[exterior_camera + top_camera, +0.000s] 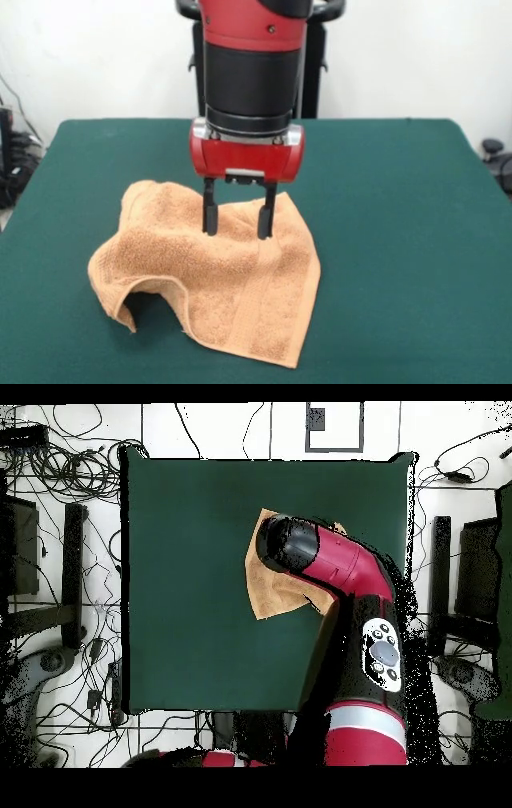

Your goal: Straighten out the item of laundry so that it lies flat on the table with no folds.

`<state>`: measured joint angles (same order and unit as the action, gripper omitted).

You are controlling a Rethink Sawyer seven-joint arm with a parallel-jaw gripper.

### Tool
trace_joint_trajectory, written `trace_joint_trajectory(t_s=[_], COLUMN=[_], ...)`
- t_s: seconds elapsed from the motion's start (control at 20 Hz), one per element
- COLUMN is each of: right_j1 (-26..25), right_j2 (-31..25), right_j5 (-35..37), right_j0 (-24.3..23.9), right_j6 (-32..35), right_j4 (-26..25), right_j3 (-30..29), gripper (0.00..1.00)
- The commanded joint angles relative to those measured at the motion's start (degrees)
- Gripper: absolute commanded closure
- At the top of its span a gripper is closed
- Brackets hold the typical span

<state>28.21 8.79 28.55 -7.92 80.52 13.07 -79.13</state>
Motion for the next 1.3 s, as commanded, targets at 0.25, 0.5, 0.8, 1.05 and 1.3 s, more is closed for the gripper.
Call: trace_joint_trajectory(t_s=[0.25, 0.5, 0.8, 1.05, 1.3], right_j1=[-0.55, -0.63, -0.53, -2.00, -1.91], right_j2=[-2.09, -2.48, -2.55, -2.04, -2.52], right_j5=[4.60, 3.94, 3.98, 4.47, 3.34], right_j0=[0.02, -0.38, -0.36, -0.66, -1.70], right_j6=[13.78, 13.36, 13.19, 12.77, 11.90], right_j4=[1.83, 1.83, 1.67, 1.01, 0.77], right_j3=[-5.30, -5.71, -6.59, -7.06, -8.24], gripper=[0.00, 0.00, 0.00, 0.00, 0.00])
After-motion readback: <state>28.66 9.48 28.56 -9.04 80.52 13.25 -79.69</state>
